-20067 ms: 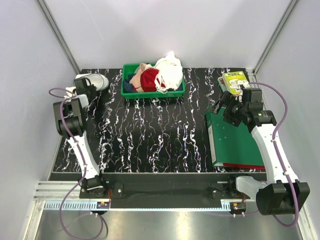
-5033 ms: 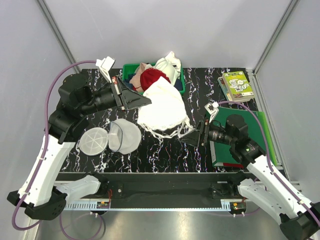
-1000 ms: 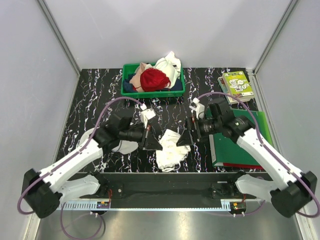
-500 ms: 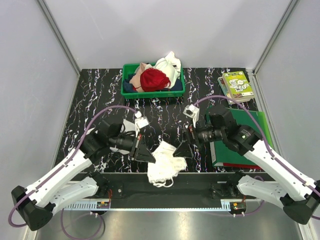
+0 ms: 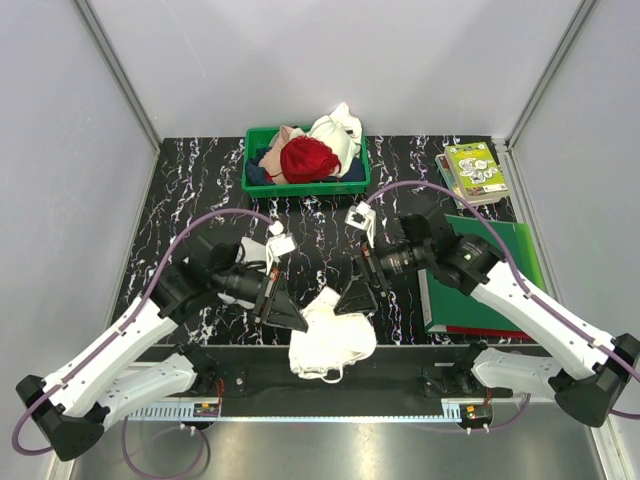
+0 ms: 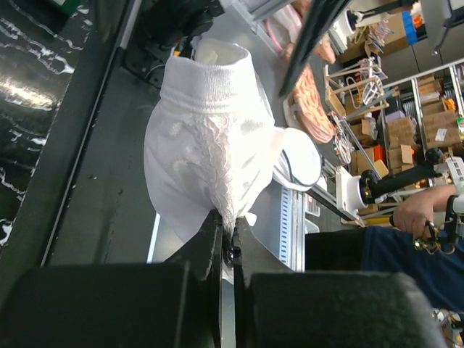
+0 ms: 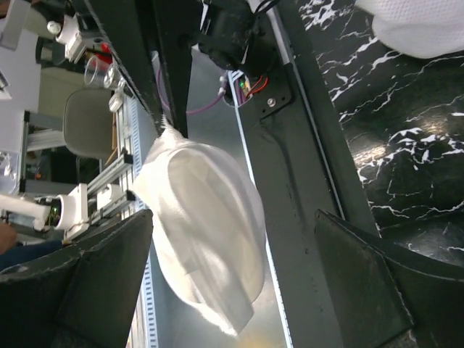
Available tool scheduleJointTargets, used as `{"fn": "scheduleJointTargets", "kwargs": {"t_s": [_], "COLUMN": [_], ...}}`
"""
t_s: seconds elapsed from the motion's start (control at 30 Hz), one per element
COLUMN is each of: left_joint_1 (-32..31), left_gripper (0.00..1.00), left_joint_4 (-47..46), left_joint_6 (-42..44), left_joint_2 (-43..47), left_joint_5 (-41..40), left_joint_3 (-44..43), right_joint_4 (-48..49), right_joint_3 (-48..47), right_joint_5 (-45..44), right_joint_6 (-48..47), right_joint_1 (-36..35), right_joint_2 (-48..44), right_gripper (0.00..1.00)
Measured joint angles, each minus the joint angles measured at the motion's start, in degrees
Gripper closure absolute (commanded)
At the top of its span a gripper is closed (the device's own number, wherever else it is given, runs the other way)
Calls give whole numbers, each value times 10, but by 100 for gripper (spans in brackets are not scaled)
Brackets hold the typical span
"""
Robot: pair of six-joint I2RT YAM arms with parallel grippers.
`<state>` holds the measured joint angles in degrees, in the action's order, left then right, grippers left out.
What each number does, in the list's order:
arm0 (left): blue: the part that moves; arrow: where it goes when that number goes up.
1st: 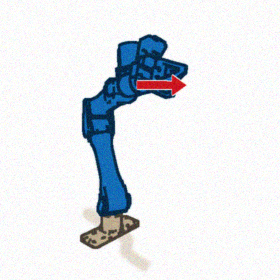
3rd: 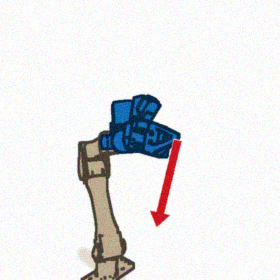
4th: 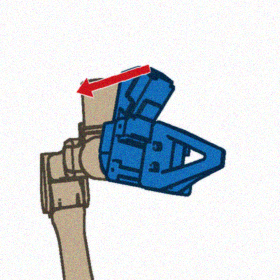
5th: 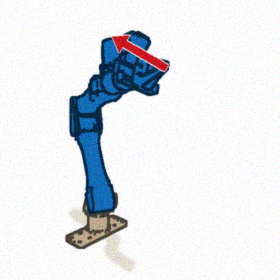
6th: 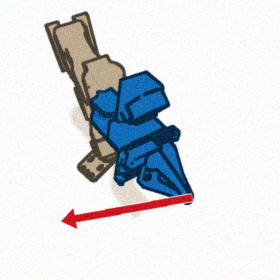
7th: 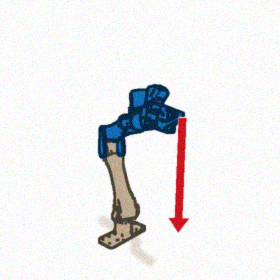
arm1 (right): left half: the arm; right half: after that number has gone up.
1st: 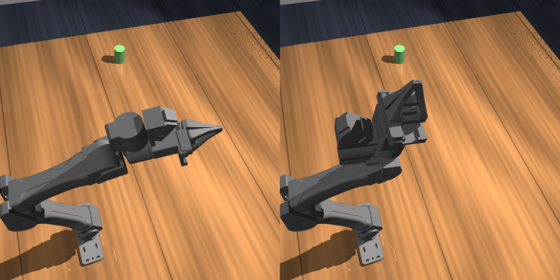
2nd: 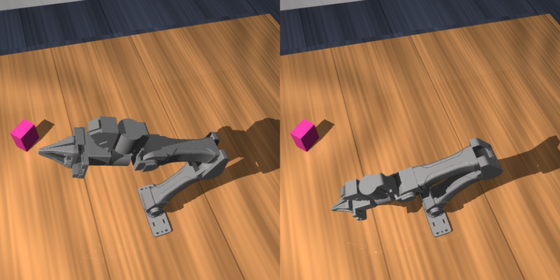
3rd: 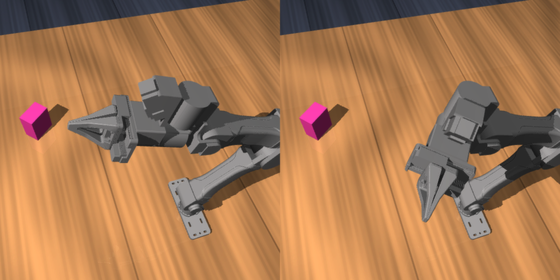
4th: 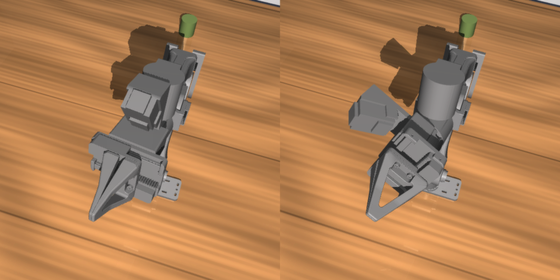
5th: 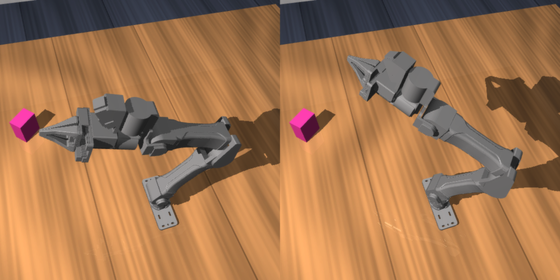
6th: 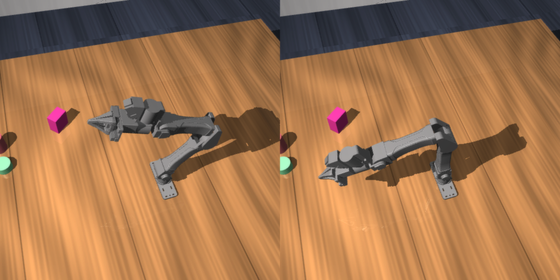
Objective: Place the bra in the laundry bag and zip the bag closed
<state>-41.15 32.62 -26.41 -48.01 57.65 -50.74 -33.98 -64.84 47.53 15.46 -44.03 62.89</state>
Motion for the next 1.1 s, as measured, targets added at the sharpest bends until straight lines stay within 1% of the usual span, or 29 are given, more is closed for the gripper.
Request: {"fn": "scheduleJointTargets", "kwargs": {"t_s": [0.27, 0.53, 0.77, 0.87, 0.93, 1.0, 1.03, 1.07, 1.1], "left_joint_1": [-12, -12, -12, -13, -13, -13, -13, -12, -12], "left_gripper": [100, 100, 100, 100, 100, 100, 100, 100, 100], "left_joint_4": [1, 8, 21, 24, 26, 28, 31, 34, 39], "left_joint_6": [5, 20, 26, 27, 29, 30, 31, 31, 36], "left_joint_2": [-36, -67, -77, -82, -84, -84, -84, -84, -84], "left_joint_5": [15, 15, 15, 15, 12, 8, 7, 6, 4], "left_joint_3": [-24, -49, -57, -67, -72, -75, -75, -76, -77], "right_joint_4": [31, 63, 92, 115, 127, 139, 145, 148, 149], "right_joint_3": [-12, -5, 14, 14, 16, 22, 27, 32, 37], "right_joint_5": [61, 112, 118, 111, 104, 99, 94, 89, 85], "right_joint_6": [5, 26, 51, 64, 73, 82, 87, 92, 93], "right_joint_1": [-25, -32, -49, -59, -62, -63, -63, -63, -63], "right_joint_2": [47, 47, 49, 61, 69, 74, 75, 75, 75], "right_gripper": [0, 0, 1, 10, 24, 44, 62, 72, 84]}}
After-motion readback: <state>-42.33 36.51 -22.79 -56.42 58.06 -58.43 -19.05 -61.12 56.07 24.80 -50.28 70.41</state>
